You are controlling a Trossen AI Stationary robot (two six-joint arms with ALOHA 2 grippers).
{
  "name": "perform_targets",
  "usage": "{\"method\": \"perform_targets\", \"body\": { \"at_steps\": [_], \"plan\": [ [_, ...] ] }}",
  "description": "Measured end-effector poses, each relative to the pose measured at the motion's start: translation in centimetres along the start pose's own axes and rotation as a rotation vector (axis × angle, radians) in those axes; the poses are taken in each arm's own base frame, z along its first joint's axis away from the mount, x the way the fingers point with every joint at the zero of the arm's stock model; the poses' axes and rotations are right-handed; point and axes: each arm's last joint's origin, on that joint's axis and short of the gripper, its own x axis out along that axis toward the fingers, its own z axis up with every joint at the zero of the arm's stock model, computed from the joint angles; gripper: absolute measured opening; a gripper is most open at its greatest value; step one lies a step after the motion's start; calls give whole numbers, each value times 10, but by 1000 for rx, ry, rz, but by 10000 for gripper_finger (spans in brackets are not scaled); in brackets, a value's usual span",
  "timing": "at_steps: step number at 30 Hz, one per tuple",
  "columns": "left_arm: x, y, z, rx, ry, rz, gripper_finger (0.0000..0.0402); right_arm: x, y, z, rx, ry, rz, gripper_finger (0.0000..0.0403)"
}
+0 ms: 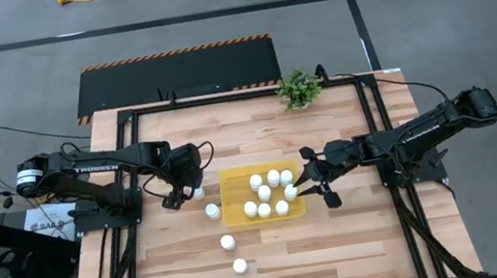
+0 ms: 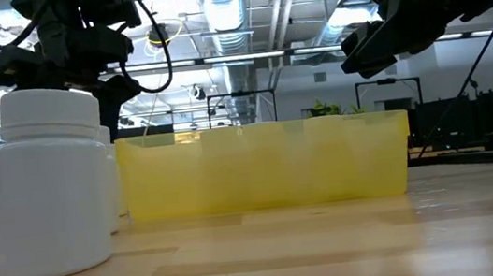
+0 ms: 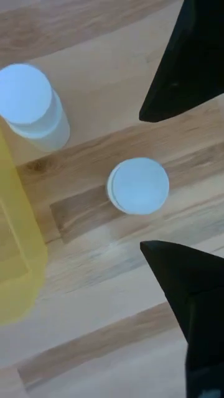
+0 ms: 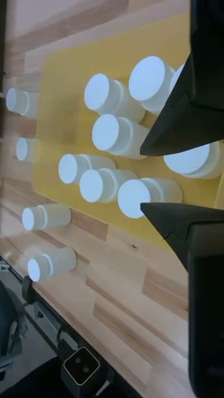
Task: Pick and place pill bottles into a basket
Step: Put the white pill bottle into the yellow bin
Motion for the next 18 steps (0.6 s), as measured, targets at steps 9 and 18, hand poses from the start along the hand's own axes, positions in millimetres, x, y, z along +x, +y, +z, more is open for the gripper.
{"method": "perform_targets", "body": {
  "at_steps": [9, 18],
  "plan": [
    [14, 3, 3, -18, 45, -29, 321, 0, 0, 0, -15, 0, 0, 124],
    [21, 1, -2, -23, 51, -33, 321, 0, 0, 0, -26, 1, -2, 124]
  ]
}}
